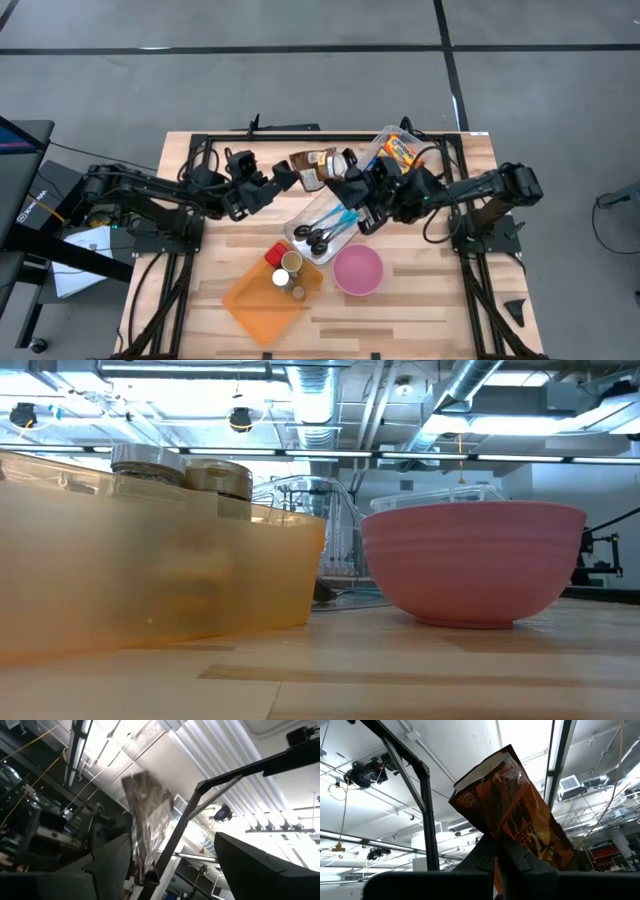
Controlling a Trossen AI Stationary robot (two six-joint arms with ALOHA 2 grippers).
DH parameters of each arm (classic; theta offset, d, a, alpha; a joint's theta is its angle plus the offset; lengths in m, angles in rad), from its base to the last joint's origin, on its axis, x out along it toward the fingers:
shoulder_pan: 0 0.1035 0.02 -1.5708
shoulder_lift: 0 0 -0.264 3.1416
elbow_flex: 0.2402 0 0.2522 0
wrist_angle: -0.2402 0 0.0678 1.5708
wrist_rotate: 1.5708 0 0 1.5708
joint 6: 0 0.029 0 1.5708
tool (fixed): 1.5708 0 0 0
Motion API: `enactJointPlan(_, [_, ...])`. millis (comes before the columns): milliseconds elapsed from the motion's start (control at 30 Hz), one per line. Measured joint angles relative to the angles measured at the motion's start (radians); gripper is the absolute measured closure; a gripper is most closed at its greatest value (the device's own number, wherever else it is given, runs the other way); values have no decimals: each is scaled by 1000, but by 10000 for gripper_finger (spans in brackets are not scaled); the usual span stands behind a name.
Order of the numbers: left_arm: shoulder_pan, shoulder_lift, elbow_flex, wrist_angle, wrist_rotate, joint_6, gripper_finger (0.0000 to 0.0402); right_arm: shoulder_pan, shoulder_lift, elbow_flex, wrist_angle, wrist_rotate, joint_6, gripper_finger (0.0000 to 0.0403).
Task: Pick & Place Food Item
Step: Put the orange seasoning bag into the orange bin
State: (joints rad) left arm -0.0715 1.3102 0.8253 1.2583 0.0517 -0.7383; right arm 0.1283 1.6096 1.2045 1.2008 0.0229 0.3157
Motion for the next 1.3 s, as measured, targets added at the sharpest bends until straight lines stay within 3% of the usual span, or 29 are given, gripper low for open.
enactJointPlan(667, [5, 0, 0, -86, 1, 0, 161, -8, 0, 1, -72, -4, 41, 403])
enactJointPlan(1300, [22, 0, 0, -116, 2, 5, 225, 2, -1, 0, -140, -41, 89, 403])
